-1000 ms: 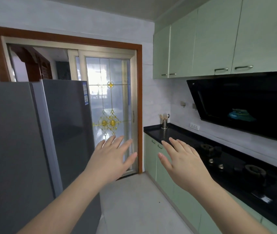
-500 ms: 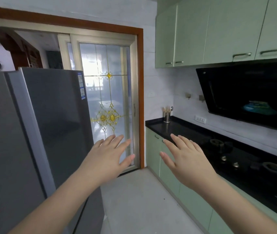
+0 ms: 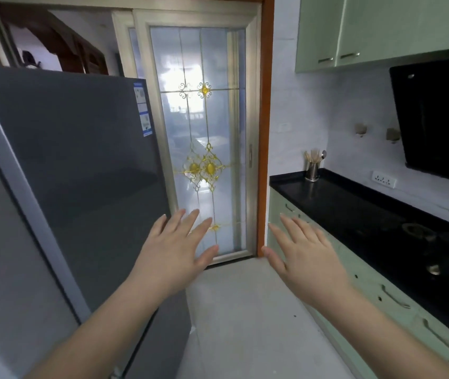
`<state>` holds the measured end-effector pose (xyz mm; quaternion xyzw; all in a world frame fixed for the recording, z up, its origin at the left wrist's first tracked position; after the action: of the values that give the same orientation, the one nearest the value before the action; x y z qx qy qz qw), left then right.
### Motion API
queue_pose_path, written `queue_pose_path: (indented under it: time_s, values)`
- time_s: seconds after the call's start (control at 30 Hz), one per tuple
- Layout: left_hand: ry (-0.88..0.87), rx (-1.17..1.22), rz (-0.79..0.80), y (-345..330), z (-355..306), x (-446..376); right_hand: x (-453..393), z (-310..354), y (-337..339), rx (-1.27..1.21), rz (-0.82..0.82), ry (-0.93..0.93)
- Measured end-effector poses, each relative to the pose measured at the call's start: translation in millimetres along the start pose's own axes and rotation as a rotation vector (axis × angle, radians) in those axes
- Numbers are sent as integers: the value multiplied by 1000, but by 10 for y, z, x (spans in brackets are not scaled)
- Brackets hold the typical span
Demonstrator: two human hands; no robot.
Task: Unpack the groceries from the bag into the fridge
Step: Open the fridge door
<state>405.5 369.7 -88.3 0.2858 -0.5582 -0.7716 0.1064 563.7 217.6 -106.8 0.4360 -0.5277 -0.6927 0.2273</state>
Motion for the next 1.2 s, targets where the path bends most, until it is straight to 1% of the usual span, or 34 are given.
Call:
queue_pose_path:
  time_s: [0.2,0.27,0.33,0.5,0.6,0.77,1.0,1.2]
  values:
    - [117,-82,21,-380,100,-271,-600,-71,-374,-60,31,155]
    - [176,-83,38,-502,196,-276,-778,2,-480,-102,63,199]
    - [246,-107,50,-576,341,-234,-950,157,-567,-124,63,285]
    - [413,-172,112,-698,775,-6,-1305,774,-747,-180,92,460]
    - [479,-202,96,-701,1041,167,-1443,1183,-898,-219,115,536]
    - [641,-214,84,-702,1474,421,-1590,1866,-1042,-256,110,658]
    - [774,-278,80,-734,2023,686,-1868,2670,-919,-323,27,846]
    - [909,-323,61,-730,2312,858,-1951,3231,-746,-432,-51,1057]
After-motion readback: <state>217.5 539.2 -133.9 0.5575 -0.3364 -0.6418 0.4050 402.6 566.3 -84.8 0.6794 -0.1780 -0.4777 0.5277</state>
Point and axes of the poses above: each hand's wrist, its own x-axis away from the middle knuckle, its own y-axis out of the back of the hand, z = x × y, the point moved 5 cm from there along -x, towards the middle knuckle, and after that the axes turned 4 degrees about -x, right-handed, at the moved point
